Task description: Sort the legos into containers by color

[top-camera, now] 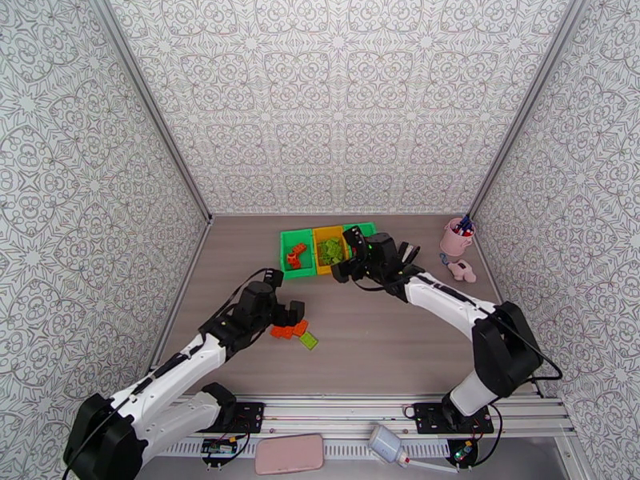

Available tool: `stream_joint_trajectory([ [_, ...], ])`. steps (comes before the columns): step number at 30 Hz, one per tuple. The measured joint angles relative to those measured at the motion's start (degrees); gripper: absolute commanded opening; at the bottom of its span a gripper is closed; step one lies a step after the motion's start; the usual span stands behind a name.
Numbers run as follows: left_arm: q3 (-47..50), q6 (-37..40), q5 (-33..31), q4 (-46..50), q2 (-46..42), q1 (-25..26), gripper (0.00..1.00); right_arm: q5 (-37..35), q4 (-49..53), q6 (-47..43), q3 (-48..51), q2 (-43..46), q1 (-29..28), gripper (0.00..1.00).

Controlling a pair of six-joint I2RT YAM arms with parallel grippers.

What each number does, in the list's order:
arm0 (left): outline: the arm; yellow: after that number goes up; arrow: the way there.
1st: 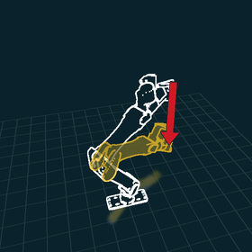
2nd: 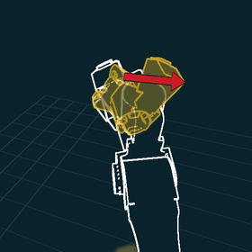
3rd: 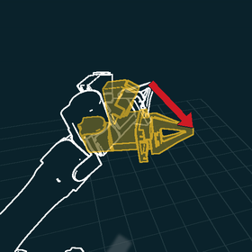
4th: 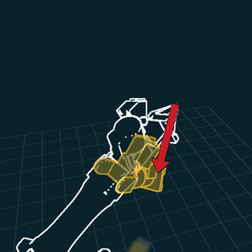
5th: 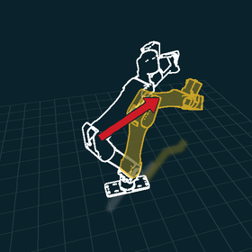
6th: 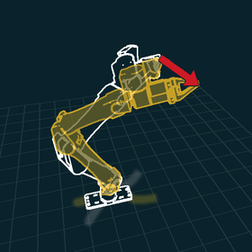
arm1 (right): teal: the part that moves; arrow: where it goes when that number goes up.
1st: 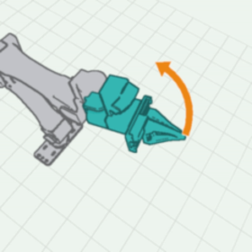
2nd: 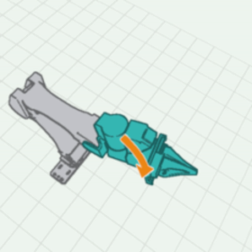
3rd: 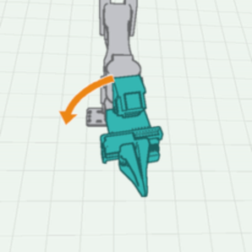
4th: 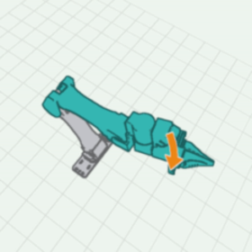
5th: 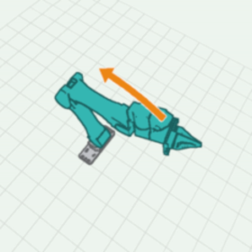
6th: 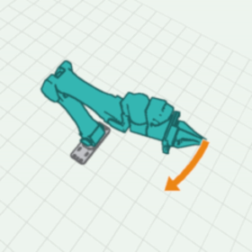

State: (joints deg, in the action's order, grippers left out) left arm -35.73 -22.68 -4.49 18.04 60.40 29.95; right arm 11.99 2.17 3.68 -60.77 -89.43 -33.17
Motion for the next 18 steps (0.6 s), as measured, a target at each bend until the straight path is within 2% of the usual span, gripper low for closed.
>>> stream_joint_trajectory([
  [10, -5.90, -15.30, -6.12, 9.11, 10.97, 0.63, 1.00, 5.51, -0.68, -6.14, 13.33, 11.21, -3.69, 0.95],
  [14, -6.60, -21.07, -7.02, 12.68, 12.44, -0.44, 1.00, 5.66, -0.26, -7.69, 13.53, 10.34, -7.48, 0.95],
  [18, -6.49, -24.28, -6.25, 13.88, 12.24, -4.66, 1.00, 4.09, 0.83, -9.18, 10.03, 3.87, -12.61, 0.95],
])
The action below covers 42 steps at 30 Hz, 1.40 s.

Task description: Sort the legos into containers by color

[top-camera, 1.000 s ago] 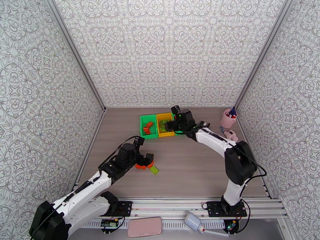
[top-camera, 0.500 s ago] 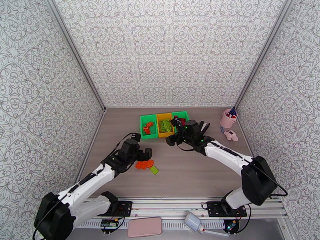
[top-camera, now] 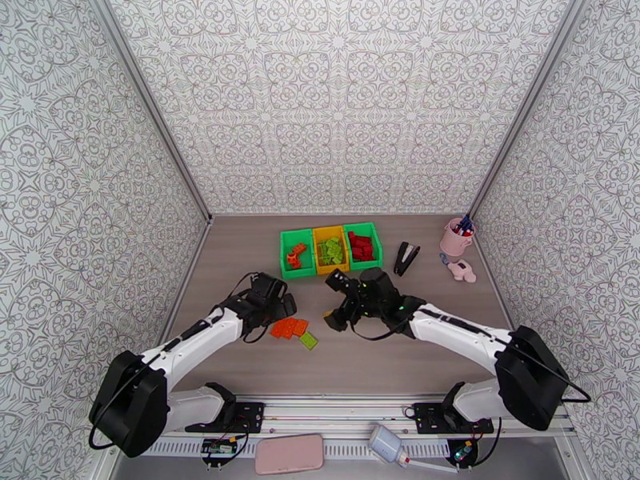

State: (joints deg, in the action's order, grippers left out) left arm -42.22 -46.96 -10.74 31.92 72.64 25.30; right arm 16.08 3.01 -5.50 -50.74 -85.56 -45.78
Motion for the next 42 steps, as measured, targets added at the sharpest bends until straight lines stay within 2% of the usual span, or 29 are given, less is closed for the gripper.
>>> stream_joint_trajectory([
  [9, 3.67, -2.78, 5.16, -0.07, -5.16, -10.88, 1.00, -7.58, 8.37, -0.57, -15.80, -16.72, -9.25, 0.94],
  [17, 6.45, -2.95, 9.27, -0.02, -9.27, -19.19, 1.00, -9.88, 16.09, -1.03, -27.15, -27.96, -11.76, 0.88],
  [22, 6.45, -1.99, 10.01, -0.02, -9.53, -19.58, 1.00, -9.90, 21.33, -1.51, -32.70, -33.46, -11.76, 0.82],
  [26, 6.47, -1.46, 10.56, -0.20, -9.53, -19.56, 1.00, -10.19, 23.74, -1.79, -34.51, -35.71, -11.76, 0.70],
  [31, 6.47, -0.85, 10.51, -0.90, -8.94, -18.80, 1.00, -11.21, 25.31, -1.57, -35.21, -35.91, -11.76, 0.51],
  [38, 6.45, 1.62, 8.94, -1.11, -7.96, -15.50, 1.00, -11.65, 24.46, -0.17, -34.82, -35.50, -11.47, 0.48],
  [42, 6.45, 4.66, 7.78, -2.16, -8.66, -13.18, 1.00, -12.04, 21.53, 2.56, -31.32, -31.93, -10.36, 0.47],
])
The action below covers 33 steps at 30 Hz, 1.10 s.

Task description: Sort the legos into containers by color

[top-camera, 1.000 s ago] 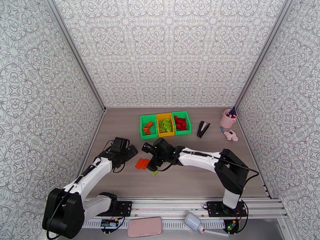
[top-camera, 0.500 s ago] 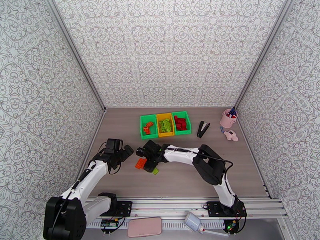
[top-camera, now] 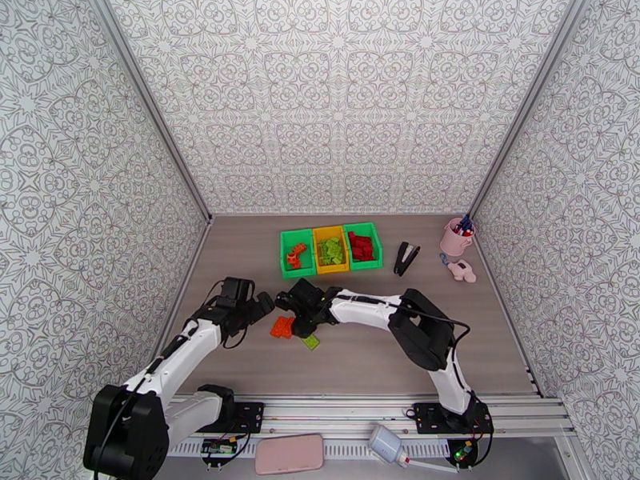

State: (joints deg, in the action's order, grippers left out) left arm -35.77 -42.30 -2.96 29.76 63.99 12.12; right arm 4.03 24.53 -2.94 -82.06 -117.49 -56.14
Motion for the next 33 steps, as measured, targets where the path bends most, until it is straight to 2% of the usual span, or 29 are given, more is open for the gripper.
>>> stream_joint_trajectory([
  [6, 0.00, 5.97, -1.88, -2.60, -4.44, 4.76, 1.00, -1.03, -9.03, 6.23, 5.40, 8.61, 6.14, 0.44],
  [11, -0.02, 8.35, -3.04, -2.78, -5.66, 8.22, 1.00, -3.10, -13.81, 9.20, 3.61, 9.27, 11.28, 0.39],
  [18, -0.02, 8.46, -3.45, -2.10, -8.31, 13.33, 1.00, -4.15, -15.06, 11.15, -9.94, 0.33, 14.34, 0.39],
  [27, -0.02, 8.02, -4.28, -1.11, -9.27, 14.03, 1.00, -5.38, -13.49, 12.04, -27.87, -13.53, 14.69, 0.39],
  [31, 0.00, 7.85, -4.44, -0.74, -9.55, 14.03, 1.00, -5.64, -12.17, 12.22, -34.38, -18.82, 14.91, 0.47],
  [33, 0.00, 7.85, -4.44, -0.61, -9.66, 14.03, 1.00, -5.97, -11.13, 12.13, -36.89, -20.85, 14.97, 0.61],
])
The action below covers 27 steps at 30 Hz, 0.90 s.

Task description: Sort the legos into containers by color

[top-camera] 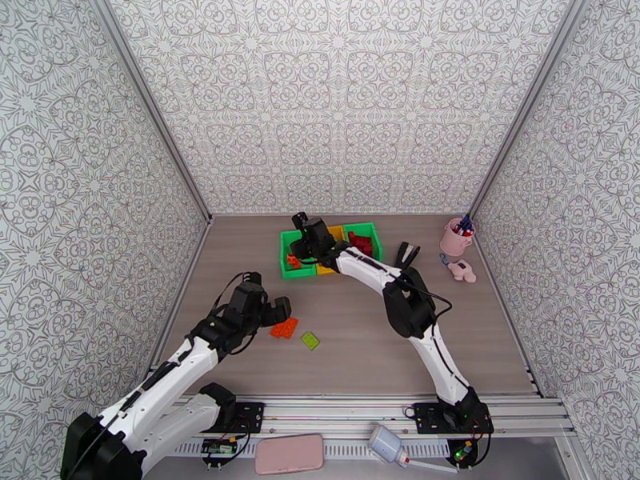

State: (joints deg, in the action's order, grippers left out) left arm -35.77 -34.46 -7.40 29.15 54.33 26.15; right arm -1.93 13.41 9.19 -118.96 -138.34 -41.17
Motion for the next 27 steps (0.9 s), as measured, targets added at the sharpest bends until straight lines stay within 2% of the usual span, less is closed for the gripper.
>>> stream_joint_trajectory([
  [4, 0.00, -0.04, -0.20, 0.87, 0.02, -0.17, 1.00, 0.13, 1.36, -0.50, -0.04, -0.02, 0.04, 0.83],
  [8, -0.17, -1.57, -0.31, 1.64, 1.77, -0.76, 1.00, 0.92, -0.57, -1.14, 7.85, 5.55, 0.04, 0.92],
  [14, -2.45, -10.03, -2.38, 3.39, 9.49, -0.20, 1.00, 2.58, -10.05, -2.36, 30.69, 23.32, 0.04, 0.95],
  [18, -5.16, -21.29, -4.68, 6.14, 14.73, 1.70, 1.00, 3.32, -15.89, -4.09, 42.99, 33.55, 0.04, 0.96],
  [23, -7.32, -35.47, -5.42, 9.55, 19.02, 3.43, 1.00, 3.69, -17.84, -6.23, 52.50, 40.76, 0.04, 0.96],
  [27, -7.30, -45.00, -5.38, 10.32, 20.83, 3.85, 1.00, 3.67, -17.97, -7.26, 56.39, 43.54, 0.04, 0.96],
])
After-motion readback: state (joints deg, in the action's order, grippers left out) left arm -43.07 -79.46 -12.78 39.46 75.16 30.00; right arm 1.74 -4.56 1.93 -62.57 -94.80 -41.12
